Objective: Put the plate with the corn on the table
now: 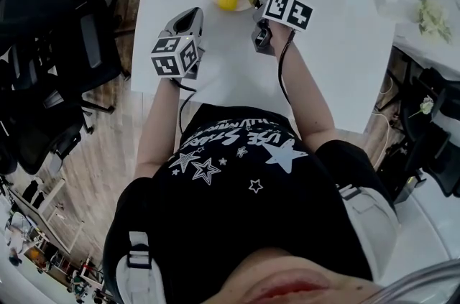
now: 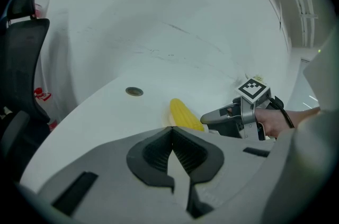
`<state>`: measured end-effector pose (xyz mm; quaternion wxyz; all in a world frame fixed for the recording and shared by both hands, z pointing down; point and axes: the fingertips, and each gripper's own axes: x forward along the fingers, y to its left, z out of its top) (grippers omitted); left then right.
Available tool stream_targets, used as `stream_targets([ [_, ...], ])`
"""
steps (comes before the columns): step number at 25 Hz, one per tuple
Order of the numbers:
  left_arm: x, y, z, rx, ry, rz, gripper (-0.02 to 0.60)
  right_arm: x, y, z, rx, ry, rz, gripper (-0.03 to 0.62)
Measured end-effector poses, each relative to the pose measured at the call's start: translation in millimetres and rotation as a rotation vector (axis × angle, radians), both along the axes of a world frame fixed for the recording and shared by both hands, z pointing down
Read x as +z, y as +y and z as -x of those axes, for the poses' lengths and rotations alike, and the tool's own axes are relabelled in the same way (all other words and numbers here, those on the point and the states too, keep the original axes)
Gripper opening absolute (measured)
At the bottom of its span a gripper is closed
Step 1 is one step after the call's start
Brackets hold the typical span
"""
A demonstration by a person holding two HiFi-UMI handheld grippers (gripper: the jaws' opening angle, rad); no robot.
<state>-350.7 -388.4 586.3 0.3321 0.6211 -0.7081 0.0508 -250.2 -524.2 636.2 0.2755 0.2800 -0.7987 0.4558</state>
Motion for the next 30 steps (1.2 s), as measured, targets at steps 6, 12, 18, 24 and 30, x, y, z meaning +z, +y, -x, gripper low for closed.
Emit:
stream_targets([
  [6, -4, 3, -5, 0.019, -0.004, -0.008, 0.006, -6, 2, -7, 0.001, -0.027, 0.01, 0.163],
  [12, -22, 19, -15, 0.024, -0.006, -0.042, 0.006, -36, 18, -19, -0.029, -0.057, -0.088, 0.074],
  [18, -53, 41, -27, 0.045, -0.043, -0.098, 0.006, -57, 45, -43, -0.024, -0.053, -0.156, 0.013],
  [24, -78, 77, -43, 0.072, -0.067, -0.146, 0.006, -83, 90, -58, -0.053, -0.09, -0.203, 0.011],
  [30, -92, 124, -76, 0.098, -0.066, -0.169, 0.006, -101, 139, -88, -0.051, -0.105, -0.23, 0.009],
])
